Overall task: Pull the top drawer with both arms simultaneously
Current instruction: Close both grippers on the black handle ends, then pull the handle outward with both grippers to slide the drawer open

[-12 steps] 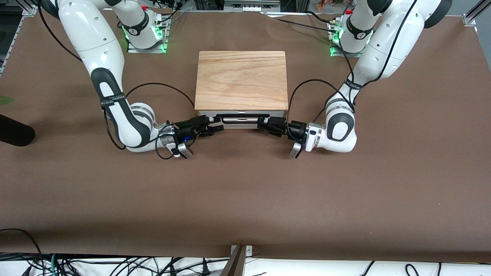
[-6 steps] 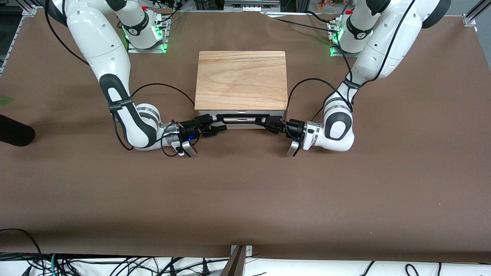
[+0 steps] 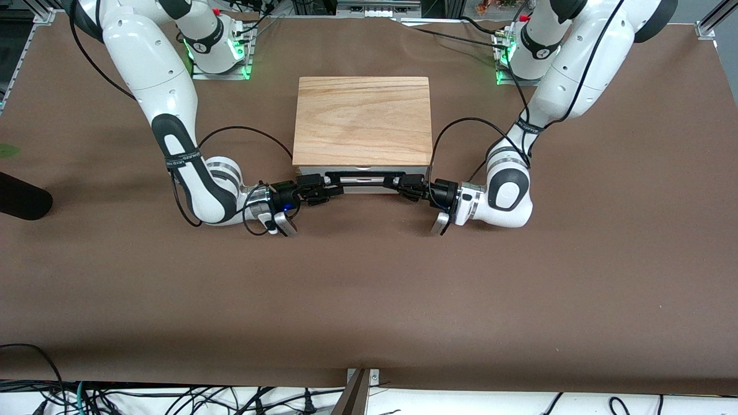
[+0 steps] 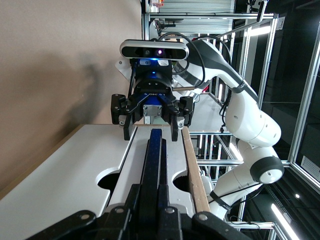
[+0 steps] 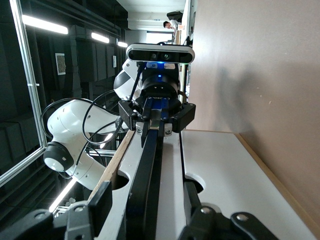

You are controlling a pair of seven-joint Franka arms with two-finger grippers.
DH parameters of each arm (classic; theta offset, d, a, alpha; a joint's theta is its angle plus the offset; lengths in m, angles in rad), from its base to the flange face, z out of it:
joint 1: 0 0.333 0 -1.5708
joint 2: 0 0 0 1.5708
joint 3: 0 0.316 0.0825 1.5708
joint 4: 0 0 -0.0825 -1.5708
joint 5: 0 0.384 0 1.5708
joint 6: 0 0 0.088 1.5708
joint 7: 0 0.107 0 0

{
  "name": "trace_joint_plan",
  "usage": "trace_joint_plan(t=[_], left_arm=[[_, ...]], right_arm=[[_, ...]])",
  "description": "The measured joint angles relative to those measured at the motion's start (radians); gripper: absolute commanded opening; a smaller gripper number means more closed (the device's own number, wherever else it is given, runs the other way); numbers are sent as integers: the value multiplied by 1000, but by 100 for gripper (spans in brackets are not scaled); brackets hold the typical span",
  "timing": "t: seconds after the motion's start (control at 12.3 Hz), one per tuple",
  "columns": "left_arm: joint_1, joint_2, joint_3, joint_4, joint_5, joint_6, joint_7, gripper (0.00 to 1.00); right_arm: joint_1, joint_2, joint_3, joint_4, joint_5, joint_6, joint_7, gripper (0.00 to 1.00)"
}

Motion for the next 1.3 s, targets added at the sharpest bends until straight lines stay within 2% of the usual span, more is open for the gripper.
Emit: trace_joint_plan(t=[0.08,0.32,0.41,1.3], left_arm=[[0,0,0,0,0,0,0,0],[0,0,0,0,0,1,0,0],[0,0,0,0,0,1,-1,0],[-6,6,8,35,0,15,-58,0]], right_arm=[[0,0,0,0,1,0,-1,31],[1,0,0,1,3,-2,-1,9],[0,-1,0,2,6,-12,-1,4],[0,7,-6,42,1,6,7,2]])
